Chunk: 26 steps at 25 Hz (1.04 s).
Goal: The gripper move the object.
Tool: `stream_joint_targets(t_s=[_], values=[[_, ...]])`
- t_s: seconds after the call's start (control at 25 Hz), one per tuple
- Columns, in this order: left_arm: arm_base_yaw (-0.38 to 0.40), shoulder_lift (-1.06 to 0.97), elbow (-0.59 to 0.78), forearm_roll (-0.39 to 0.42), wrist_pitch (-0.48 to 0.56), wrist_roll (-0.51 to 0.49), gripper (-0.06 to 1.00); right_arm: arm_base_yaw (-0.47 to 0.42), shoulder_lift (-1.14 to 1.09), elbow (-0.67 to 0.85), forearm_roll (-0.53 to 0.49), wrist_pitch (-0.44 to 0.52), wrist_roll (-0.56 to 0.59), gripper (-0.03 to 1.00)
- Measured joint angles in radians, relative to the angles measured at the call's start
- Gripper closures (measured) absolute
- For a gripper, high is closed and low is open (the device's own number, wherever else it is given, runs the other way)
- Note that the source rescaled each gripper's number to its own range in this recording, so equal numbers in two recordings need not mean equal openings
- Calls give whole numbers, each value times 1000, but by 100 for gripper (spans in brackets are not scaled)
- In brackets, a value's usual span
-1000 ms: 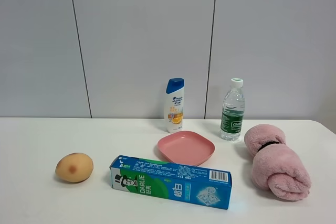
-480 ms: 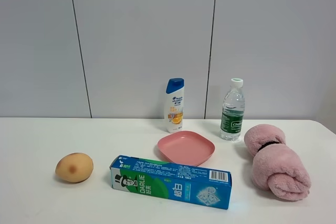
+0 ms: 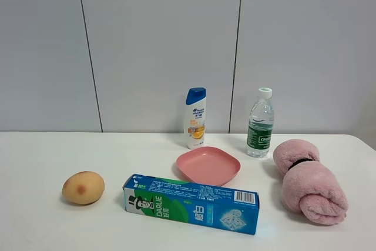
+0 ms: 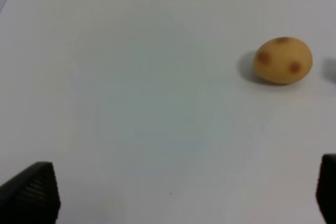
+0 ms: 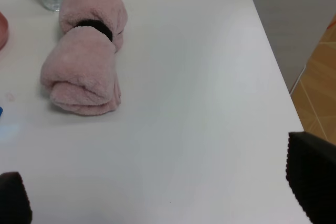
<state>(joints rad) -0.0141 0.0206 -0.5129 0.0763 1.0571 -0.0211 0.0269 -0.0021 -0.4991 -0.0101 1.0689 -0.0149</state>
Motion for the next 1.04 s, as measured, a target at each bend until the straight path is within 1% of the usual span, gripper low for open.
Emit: stream_joint_targets(t_s=[0.16,1.04], values=[[0,-24,1,0,-1,0,-6,0,0,0,0,0,0,-3],[0,-25,2,0,-1,0,-6,0,0,0,0,0,0,-3]])
